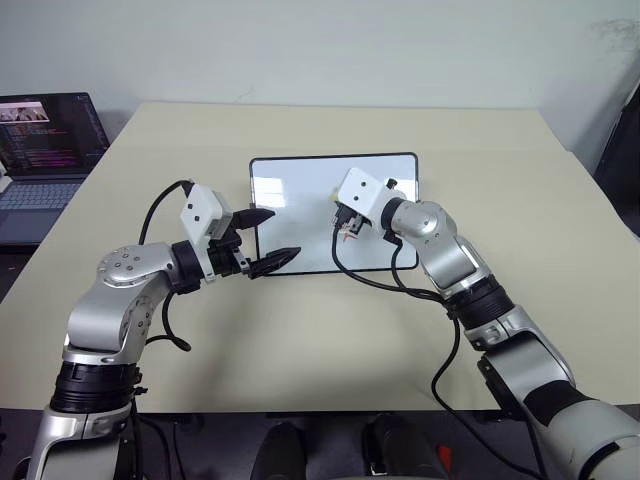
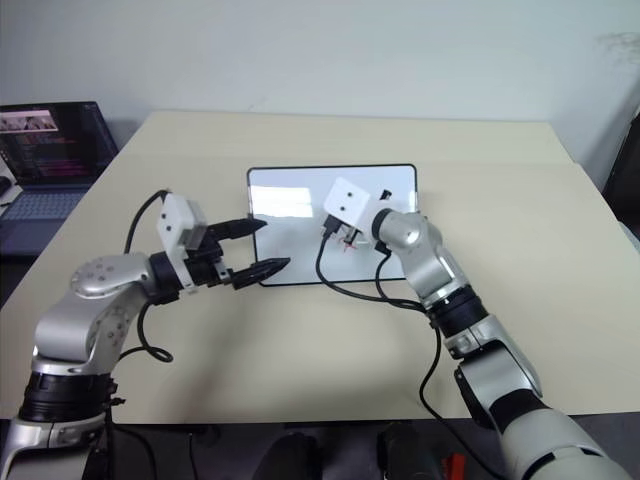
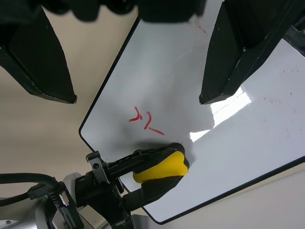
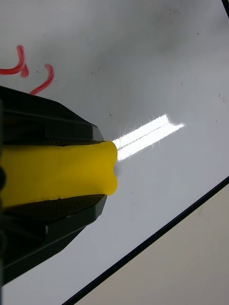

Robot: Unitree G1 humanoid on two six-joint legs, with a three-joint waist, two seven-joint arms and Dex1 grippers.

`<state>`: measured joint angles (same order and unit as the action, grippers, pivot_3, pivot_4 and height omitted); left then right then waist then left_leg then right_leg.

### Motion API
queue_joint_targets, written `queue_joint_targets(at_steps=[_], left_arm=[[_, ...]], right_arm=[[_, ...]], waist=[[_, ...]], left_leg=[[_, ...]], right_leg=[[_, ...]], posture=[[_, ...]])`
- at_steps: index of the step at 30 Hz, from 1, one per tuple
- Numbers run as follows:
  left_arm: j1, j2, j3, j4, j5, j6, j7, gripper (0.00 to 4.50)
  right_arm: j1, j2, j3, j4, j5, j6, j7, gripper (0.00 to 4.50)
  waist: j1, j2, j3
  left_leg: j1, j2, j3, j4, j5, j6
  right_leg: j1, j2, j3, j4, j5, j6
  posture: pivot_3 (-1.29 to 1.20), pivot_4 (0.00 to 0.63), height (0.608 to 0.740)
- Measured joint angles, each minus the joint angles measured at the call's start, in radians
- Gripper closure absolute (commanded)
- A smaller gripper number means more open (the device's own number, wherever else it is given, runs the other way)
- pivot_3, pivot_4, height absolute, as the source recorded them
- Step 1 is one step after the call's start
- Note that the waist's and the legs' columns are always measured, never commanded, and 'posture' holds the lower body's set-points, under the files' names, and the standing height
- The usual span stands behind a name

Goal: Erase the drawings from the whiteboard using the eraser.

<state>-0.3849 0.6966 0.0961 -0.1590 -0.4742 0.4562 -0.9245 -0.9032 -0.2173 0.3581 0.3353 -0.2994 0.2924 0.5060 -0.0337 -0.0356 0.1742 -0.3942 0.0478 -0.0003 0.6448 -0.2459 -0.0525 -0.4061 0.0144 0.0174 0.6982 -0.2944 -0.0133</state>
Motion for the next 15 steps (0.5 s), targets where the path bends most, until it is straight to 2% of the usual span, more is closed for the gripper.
queue_joint_targets(at_steps=[8,15], left_arm=[[0.000,0.000,0.000,0.000,0.000,-0.002,-0.002,0.00],[0.000,0.000,0.000,0.000,0.000,-0.002,-0.002,0.00]], right_arm=[[-0.044,0.015,-0.064,0.067,0.006,-0.045,-0.140,3.40],[-0.024,-0.004,-0.039,0.036,0.007,-0.031,-0.055,3.40]], waist=[[0.001,0.000,0.000],[0.001,0.000,0.000]], left_leg=[[-0.002,0.000,0.000,0.000,0.000,0.000],[-0.002,0.000,0.000,-0.001,0.000,0.000]], right_leg=[[-0.001,0.000,0.000,-0.001,0.000,0.000],[-0.001,0.000,0.000,-0.001,0.000,0.000]], posture=[[0.00,0.150,0.740],[0.00,0.150,0.740]])
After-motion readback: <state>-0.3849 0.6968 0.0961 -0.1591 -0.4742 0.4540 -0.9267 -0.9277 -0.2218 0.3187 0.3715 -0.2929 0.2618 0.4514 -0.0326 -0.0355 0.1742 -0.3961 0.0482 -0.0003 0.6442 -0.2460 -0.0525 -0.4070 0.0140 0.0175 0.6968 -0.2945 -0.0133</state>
